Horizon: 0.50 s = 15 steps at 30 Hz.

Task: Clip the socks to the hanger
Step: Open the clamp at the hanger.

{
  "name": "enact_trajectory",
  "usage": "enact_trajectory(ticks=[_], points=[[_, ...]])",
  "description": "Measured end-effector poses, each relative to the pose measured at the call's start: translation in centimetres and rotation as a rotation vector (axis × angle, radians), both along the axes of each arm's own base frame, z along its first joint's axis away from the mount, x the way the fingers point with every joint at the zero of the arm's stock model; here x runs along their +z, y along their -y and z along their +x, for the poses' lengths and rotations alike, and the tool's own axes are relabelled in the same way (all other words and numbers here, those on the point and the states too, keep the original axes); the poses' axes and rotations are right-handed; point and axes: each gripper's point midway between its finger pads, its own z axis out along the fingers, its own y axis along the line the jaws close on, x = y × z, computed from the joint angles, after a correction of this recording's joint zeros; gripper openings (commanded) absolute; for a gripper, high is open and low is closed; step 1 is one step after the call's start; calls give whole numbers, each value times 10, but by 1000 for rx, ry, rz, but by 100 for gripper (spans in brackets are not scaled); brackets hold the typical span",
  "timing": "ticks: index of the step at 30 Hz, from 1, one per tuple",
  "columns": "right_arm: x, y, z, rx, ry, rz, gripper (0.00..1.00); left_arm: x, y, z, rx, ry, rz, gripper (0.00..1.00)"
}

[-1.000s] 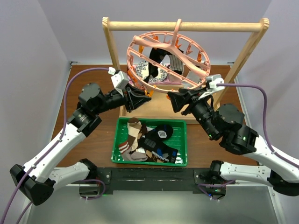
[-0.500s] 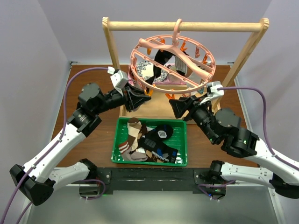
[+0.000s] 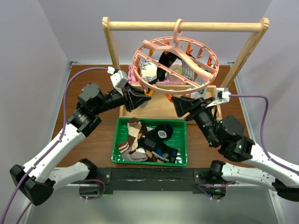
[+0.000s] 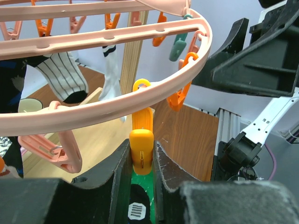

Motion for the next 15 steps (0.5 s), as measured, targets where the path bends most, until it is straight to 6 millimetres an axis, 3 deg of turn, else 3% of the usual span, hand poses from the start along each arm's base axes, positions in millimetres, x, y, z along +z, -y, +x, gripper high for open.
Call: enact_trajectory(ticks=[6,15], points=[[26,-7,4,-5,54,115,61,0,0,0,0,0,-1,23],[22,-17,17,-52,46,146,61,2,-1,1,5,1,-5,22]])
